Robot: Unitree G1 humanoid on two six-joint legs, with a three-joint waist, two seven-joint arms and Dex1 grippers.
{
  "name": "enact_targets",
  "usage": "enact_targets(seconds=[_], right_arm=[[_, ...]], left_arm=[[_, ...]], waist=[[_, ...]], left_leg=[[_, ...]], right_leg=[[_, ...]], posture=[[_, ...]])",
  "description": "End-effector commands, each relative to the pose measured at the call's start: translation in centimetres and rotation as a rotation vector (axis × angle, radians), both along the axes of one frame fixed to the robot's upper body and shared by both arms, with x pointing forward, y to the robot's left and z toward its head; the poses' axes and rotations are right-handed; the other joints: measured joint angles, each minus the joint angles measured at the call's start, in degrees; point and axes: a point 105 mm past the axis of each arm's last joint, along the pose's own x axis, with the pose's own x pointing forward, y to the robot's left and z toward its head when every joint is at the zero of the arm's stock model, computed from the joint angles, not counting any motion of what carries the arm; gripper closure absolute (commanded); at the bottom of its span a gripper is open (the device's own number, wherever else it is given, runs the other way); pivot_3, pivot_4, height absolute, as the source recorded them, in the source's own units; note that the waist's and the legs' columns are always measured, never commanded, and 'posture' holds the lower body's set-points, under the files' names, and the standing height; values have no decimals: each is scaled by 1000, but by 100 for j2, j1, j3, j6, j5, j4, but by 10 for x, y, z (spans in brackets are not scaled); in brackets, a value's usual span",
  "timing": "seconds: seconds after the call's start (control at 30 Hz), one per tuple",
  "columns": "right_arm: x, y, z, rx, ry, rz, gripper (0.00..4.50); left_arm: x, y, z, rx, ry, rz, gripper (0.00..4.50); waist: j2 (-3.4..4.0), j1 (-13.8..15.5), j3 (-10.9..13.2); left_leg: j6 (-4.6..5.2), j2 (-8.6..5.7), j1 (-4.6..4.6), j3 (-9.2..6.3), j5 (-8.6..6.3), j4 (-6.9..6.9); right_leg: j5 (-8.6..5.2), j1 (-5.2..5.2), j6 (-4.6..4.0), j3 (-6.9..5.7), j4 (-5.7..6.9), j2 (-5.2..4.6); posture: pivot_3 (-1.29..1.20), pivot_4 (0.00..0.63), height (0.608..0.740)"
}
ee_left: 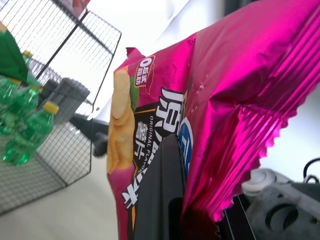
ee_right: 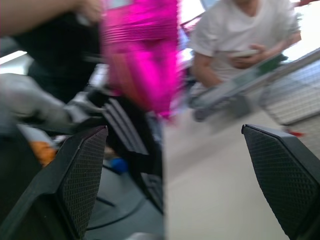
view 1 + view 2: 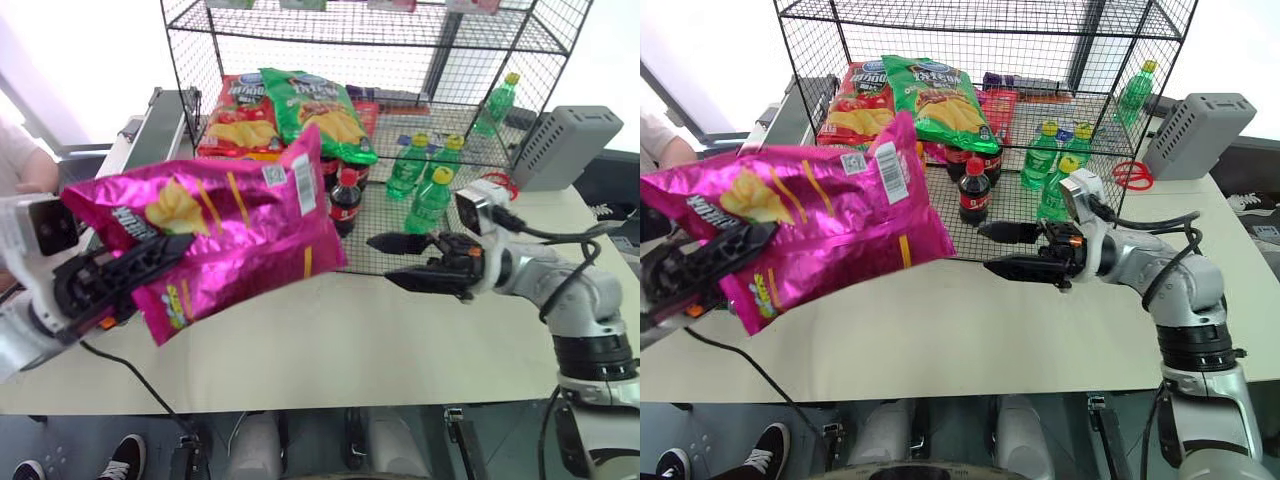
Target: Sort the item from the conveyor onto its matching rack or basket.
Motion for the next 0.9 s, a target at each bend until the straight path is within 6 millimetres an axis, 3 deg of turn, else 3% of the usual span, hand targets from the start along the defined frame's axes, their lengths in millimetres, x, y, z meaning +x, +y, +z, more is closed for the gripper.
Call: enact_targets(seconds=[0.03, 0.17, 0.3, 0.37, 0.53, 0.7, 0.9], right_arm=[[-11, 16, 10, -1, -91, 69, 0], [3, 30, 11, 32, -121, 16, 0], [-17, 32, 15, 53, -49, 144, 0], [-7, 36, 9, 37, -94, 69, 0], [13, 28, -1, 10, -84, -31, 0], [17, 20, -7, -8, -74, -58, 0], [-4, 19, 4, 63, 9, 70, 0]], left_arm=[[-2, -13, 3, -29, 1, -97, 4479], [-1, -21, 0, -42, 26, -156, 4479], [3, -27, 0, -64, 21, -162, 4479], [4, -28, 1, -62, 15, -169, 4479], [-3, -30, 4, -49, 10, -192, 4479], [-4, -29, 16, -50, -28, -169, 4479], [0, -30, 21, -80, -21, -165, 4479]], waist=[[0, -20, 0], [0, -38, 0], [-1, 23, -1], [-4, 25, -2], [-5, -15, -3], [-4, -12, -2], [-4, -6, -2]], left_leg=[[0, 0, 1, 1, 0, 0], [0, 4, 7, 0, 0, -1], [-2, 0, -2, 0, 2, 1], [-2, -3, -6, -1, 2, 3], [-2, -2, -5, -3, 2, 4], [-2, -2, -5, -4, 2, 3], [-2, -2, -6, -3, 2, 3]], right_leg=[[0, 0, 0, 1, 0, 0], [0, -1, 0, 6, 7, 9], [0, -2, 1, 5, 3, 2], [0, -2, 2, 4, -1, -2], [0, -2, 2, 4, 1, 1], [0, -3, 2, 4, 1, 1], [0, -3, 2, 4, 0, 0]], posture=[[0, 150, 740], [0, 150, 740], [0, 150, 740], [0, 150, 740], [0, 150, 740], [0, 150, 740], [0, 150, 740]])
